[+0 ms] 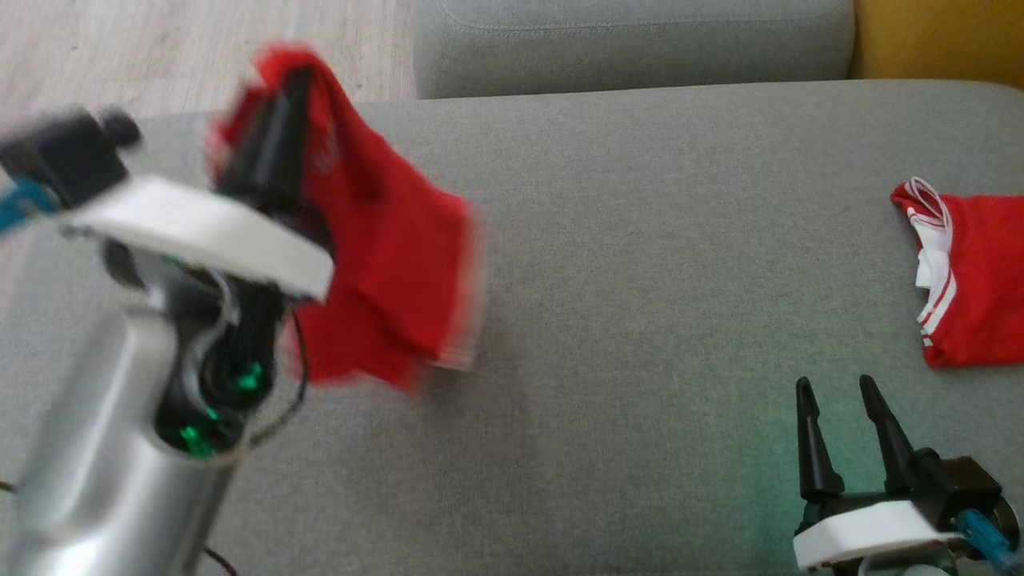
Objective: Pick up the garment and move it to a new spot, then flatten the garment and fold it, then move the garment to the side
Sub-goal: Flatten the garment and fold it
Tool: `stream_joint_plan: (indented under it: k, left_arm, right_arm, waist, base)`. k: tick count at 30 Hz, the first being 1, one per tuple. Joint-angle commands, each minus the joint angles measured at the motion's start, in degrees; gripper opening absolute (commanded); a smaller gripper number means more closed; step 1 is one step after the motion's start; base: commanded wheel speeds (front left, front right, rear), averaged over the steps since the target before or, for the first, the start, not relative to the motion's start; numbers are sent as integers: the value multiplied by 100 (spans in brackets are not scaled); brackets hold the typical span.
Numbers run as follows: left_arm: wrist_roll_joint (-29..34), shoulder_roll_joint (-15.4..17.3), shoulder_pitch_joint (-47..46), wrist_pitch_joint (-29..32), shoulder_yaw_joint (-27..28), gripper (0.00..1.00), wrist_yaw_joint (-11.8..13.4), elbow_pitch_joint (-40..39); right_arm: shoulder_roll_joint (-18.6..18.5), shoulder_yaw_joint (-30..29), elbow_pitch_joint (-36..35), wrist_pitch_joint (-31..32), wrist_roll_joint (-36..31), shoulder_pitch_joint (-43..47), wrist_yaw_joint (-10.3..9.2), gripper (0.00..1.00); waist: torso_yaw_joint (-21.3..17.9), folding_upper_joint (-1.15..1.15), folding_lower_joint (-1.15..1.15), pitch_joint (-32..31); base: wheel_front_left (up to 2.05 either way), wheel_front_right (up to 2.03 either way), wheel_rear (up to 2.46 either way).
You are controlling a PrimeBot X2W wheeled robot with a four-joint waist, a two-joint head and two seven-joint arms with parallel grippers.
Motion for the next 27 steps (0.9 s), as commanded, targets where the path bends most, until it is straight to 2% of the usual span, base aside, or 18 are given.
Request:
stream_joint_plan:
  k: [1, 3, 7, 11, 14, 17, 21, 24, 27]
  left_arm:
    - [153, 211, -472, 91, 207, 0, 92, -298]
    - [540, 411, -753, 266, 71, 0, 274, -441]
    - [1015, 467, -991, 665, -440, 0, 522, -540]
    - [1330, 278, -697, 800, -1046, 0, 749, -287]
    - [1311, -133, -230, 734, -1531, 0, 842, 197]
    - [1202, -644, 139, 604, -2018, 0, 741, 953]
    - [897, -1238, 158, 379, -2511, 0, 332, 2158]
    - [434, -1333, 4, 233, -2620, 0, 189, 2497]
    - [-641, -1341, -214, 7, -2837, 0, 256, 2378]
  right_arm:
    - [-38, 141, -140, -79, 42, -23, 43, 100]
    - [-38, 150, -131, -79, 55, -12, 43, 100]
    - [-38, 191, -98, -79, 101, -35, 43, 100]
    - [-38, 217, -76, -79, 178, -82, 43, 100]
    - [-38, 219, -59, -79, 220, -109, 43, 100]
    - [-38, 235, -58, -79, 243, -172, 43, 100]
    - [-38, 330, -42, -79, 241, -340, 43, 100]
    - [-38, 361, -32, -79, 218, -442, 43, 100]
    - [-38, 439, -12, -79, 215, -580, 43, 100]
  waist:
    - [-3, 0, 0, -15]
    - [-15, 0, 0, -37]
    - [-102, 0, 0, -33]
    - [-239, 0, 0, 24]
    - [-338, 0, 0, 81]
    - [-429, 0, 0, 178]
    - [-596, 0, 0, 318]
    - [-694, 0, 0, 392]
    - [-843, 0, 0, 499]
  base:
    - [0, 0, 0]
    - [0, 0, 0]
    - [0, 0, 0]
    - [0, 0, 0]
    - [0, 0, 0]
    - [0, 0, 0]
    - [0, 0, 0]
    - [0, 0, 0]
    - [0, 0, 0]
